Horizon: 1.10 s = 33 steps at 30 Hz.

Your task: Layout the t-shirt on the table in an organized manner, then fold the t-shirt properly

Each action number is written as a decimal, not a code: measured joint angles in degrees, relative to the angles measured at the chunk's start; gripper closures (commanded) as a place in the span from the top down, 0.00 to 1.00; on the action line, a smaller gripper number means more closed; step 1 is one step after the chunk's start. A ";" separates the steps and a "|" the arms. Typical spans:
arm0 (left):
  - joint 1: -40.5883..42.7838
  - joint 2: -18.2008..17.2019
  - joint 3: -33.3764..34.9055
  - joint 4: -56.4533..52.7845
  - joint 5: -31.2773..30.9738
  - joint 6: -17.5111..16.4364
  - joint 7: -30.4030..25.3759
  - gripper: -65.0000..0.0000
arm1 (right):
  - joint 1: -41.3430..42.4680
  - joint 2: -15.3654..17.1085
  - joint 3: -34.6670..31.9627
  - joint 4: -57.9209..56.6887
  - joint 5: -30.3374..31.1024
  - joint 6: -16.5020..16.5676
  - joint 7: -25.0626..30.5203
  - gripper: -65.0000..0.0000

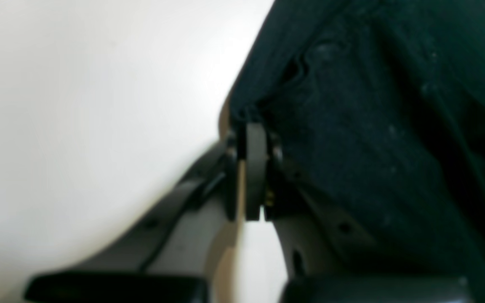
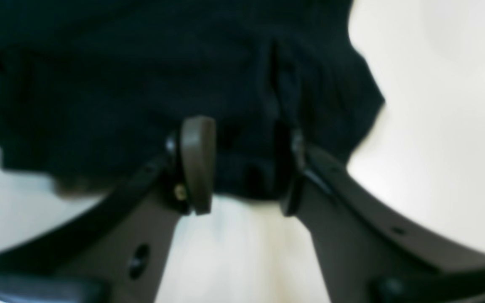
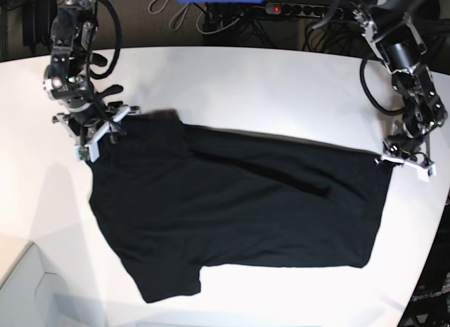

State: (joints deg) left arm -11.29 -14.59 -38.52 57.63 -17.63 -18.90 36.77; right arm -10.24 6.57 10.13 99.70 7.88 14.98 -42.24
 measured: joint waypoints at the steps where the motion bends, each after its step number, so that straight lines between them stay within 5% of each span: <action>1: -0.02 0.00 0.00 0.00 0.00 0.00 0.02 0.00 | -0.20 0.04 0.07 -0.24 0.07 0.00 0.02 0.41; 15: 0.04 0.00 0.00 0.00 0.00 0.00 0.02 0.00 | -1.07 0.07 0.07 -5.29 0.07 -0.02 3.48 0.40; 22: 0.02 0.00 0.00 0.00 0.00 0.00 0.02 0.00 | -0.76 0.04 -0.26 -5.29 0.13 0.02 3.45 0.00; 33: 0.13 0.00 0.00 0.00 -0.15 0.00 -0.02 0.00 | 3.10 0.07 -0.02 -3.78 0.11 0.02 3.02 0.00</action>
State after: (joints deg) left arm -11.16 -14.59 -38.52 57.63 -17.78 -18.90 36.75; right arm -7.14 6.63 10.11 95.92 7.99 15.00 -39.22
